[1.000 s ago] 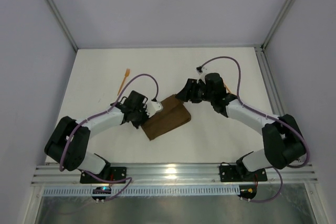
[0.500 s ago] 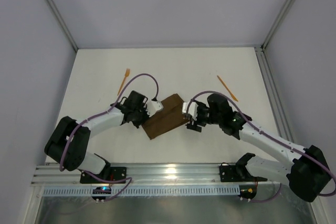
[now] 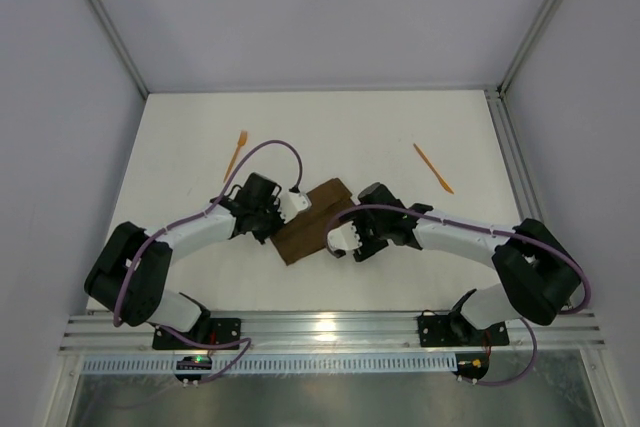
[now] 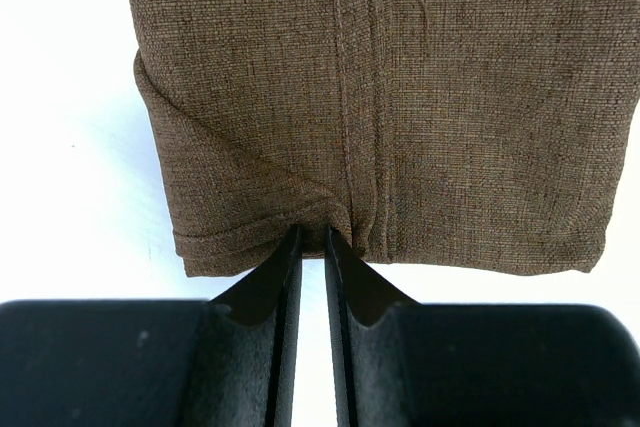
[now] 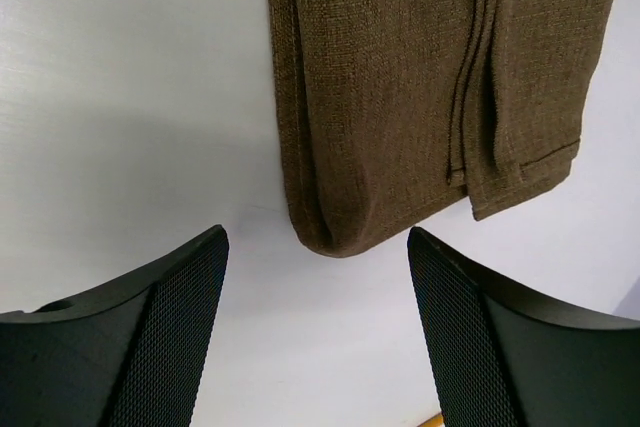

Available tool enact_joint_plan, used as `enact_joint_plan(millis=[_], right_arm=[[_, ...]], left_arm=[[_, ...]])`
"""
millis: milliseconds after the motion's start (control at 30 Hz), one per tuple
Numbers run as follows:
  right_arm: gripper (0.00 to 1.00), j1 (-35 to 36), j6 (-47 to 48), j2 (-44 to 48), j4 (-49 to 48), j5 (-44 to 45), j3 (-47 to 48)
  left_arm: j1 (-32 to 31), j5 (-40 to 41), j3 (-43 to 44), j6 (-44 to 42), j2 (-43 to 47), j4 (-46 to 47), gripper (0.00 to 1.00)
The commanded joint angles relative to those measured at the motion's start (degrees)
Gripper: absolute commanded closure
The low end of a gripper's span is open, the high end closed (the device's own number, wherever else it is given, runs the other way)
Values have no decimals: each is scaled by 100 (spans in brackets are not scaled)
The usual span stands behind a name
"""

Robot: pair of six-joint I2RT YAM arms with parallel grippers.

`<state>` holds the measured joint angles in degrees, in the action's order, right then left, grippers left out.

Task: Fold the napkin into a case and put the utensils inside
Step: Pick up the 2/3-rectangle-folded napkin at the center of the board, then fold the 2/3-rectangle-folded napkin at the center of the board.

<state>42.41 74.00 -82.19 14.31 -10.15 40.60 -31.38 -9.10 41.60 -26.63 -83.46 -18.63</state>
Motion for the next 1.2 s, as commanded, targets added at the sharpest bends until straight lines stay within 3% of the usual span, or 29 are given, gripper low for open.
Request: enact_joint_plan(millis=[0, 167, 267, 333, 400, 500, 633, 767, 967, 1167], right_arm=[[23, 48, 545, -24, -244, 136, -43], [24, 48, 835, -455, -217, 329, 88], [31, 39, 1020, -850, -43, 488, 351], [55, 39, 1020, -1174, 229, 584, 659], [71, 39, 950, -1316, 327, 786, 765], [78, 48, 872, -1273, 450, 691, 660], [97, 118, 380, -870, 932, 216, 703], [97, 469, -454, -290, 1600, -109, 888], [97, 444, -1563, 46, 2700, -1637, 1248], [97, -530, -2626, -508, 2147, -2833, 1556]], left_arm=[[0, -48, -126, -114, 40, 132, 84], [0, -21, -126, -132, 32, 88, 84], [0, -21, -118, -158, 32, 79, 84], [0, -30, -117, -149, 49, 62, 84], [0, -65, -100, -149, 67, 62, 84], [0, -109, -117, -149, 93, 53, 84], [0, -74, -126, -202, 67, 61, 84], [17, -109, -126, -237, -47, 70, 84], [17, -66, -109, -377, -83, 44, 84], [17, 40, -109, -562, -276, 132, 84]])
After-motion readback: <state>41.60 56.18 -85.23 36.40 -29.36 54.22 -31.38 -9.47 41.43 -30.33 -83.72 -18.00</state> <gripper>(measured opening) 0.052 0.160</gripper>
